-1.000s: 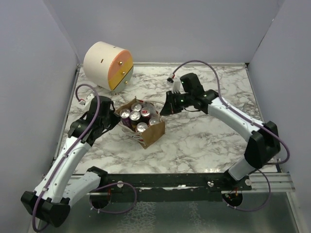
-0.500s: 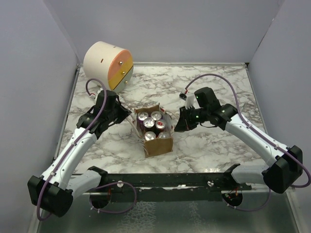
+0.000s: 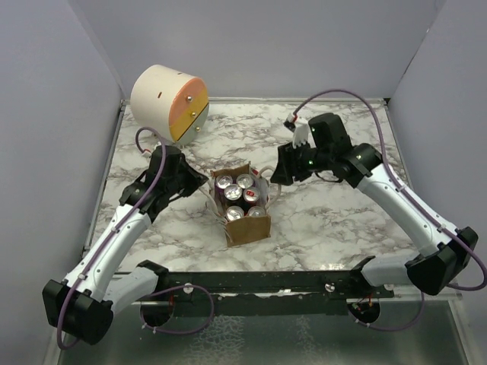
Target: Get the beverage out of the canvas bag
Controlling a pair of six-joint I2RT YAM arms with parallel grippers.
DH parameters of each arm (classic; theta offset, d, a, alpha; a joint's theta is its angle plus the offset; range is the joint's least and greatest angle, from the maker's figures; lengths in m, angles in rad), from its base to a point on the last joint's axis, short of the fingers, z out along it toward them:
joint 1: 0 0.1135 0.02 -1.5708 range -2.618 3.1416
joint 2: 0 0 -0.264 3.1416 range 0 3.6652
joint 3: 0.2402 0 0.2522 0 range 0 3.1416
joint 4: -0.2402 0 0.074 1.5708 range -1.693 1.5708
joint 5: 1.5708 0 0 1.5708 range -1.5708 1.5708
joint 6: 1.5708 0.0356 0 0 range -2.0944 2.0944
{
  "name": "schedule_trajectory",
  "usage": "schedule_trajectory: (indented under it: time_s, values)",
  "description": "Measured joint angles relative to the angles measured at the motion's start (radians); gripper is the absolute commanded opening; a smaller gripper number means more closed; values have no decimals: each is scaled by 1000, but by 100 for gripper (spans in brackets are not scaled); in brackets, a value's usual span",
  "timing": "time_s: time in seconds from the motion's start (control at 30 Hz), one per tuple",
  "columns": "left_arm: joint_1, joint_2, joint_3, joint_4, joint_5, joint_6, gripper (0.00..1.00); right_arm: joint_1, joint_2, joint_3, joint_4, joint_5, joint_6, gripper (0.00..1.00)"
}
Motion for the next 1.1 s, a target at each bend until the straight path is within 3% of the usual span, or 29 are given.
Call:
schedule_trajectory:
  time_s: [0.27, 0.53, 0.67, 0.93, 1.1]
  values:
    - [2, -43, -46, 24, 43, -3, 0, 26, 122, 267, -58, 71, -54, 74]
    - [2, -192, -153, 24, 44, -73, 0, 271, 262, 417, -101, 161, -79, 78]
    - [2, -223, -168, 19, 44, -93, 0, 340, 383, 485, -143, 238, -87, 78]
    - [2, -209, -168, 18, 44, -98, 0, 346, 605, 521, -210, 319, -92, 79]
    - [2, -208, -167, 15, 44, -98, 0, 383, 636, 553, -219, 346, -86, 67]
